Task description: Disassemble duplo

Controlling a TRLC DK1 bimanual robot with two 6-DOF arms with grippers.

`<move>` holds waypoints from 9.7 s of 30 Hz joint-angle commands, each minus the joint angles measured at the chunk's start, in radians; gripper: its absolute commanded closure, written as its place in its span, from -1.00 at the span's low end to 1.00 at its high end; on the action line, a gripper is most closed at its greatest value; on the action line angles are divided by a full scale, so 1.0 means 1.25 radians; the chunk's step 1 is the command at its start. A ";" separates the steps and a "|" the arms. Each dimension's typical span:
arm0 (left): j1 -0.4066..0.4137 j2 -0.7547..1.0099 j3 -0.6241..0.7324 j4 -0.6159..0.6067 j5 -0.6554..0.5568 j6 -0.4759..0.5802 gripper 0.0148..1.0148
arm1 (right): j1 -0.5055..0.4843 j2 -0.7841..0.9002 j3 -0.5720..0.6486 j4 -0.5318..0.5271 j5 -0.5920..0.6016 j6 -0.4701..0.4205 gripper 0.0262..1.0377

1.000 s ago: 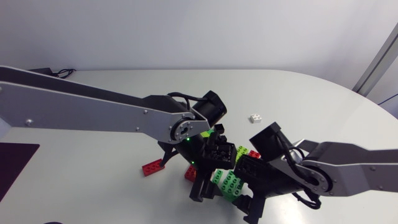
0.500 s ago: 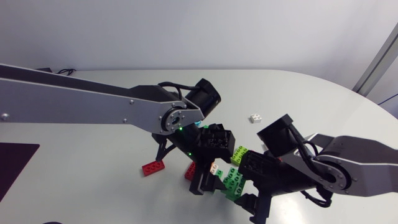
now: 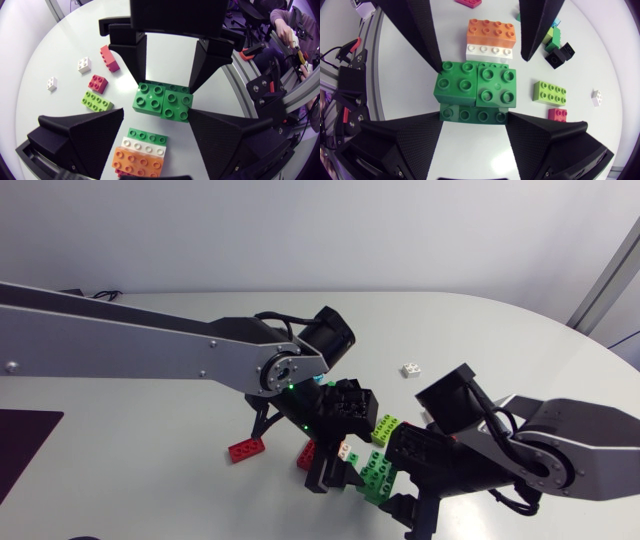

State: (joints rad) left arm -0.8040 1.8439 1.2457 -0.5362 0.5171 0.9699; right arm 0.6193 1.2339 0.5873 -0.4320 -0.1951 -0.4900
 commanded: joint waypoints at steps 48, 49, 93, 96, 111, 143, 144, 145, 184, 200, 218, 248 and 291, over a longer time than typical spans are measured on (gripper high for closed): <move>0.041 0.012 0.035 -0.072 0.124 -0.014 -0.58 | 0.024 -0.065 0.015 -0.074 -0.002 -0.024 0.20; 0.036 0.009 0.032 -0.072 0.124 -0.010 -0.58 | 0.021 -0.068 0.024 -0.080 -0.024 -0.023 0.20; 0.060 0.071 0.116 -0.117 0.162 -0.022 0.40 | 0.005 -0.041 -0.010 -0.073 0.013 -0.056 0.20; 0.007 0.083 0.055 -0.017 0.078 -0.052 0.40 | -0.070 -0.078 -0.021 -0.095 0.005 -0.096 0.20; -0.026 0.187 0.118 -0.018 -0.088 -0.097 -0.04 | -0.158 -0.092 -0.057 -0.081 0.001 -0.121 0.20; 0.030 0.131 0.287 -0.345 -0.258 -0.555 -0.70 | -0.195 0.044 -0.046 0.062 0.122 -0.101 -0.91; 0.028 0.145 0.308 -0.360 -0.264 -0.572 -0.70 | -0.194 0.038 -0.043 0.057 0.123 -0.098 -0.91; 0.027 0.158 0.329 -0.375 -0.269 -0.588 -0.65 | -0.192 0.033 -0.042 0.057 0.125 -0.095 -0.91; -0.008 0.275 0.401 -0.472 -0.312 -0.815 -0.50 | -0.176 -0.057 -0.064 0.011 0.125 -0.088 -0.91; -0.007 0.265 0.371 -0.462 -0.308 -0.818 0.31 | -0.178 -0.054 -0.073 0.017 0.125 -0.094 -0.91; -0.006 0.129 0.312 -0.397 -0.340 -0.537 0.34 | -0.176 -0.140 -0.050 -0.009 0.074 -0.080 -0.91; -0.050 -0.183 -0.022 -0.031 -0.369 -0.387 0.34 | -0.302 0.262 0.257 -0.182 -0.514 0.104 -0.84; -0.005 -0.308 -0.045 -0.021 -0.235 -0.411 0.34 | -0.297 0.234 0.195 -0.150 -0.475 0.018 0.29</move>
State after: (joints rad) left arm -0.8234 1.4738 1.1816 -0.5503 0.2092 0.4545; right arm 0.2554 1.5200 0.8593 -0.6224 -0.7967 -0.4385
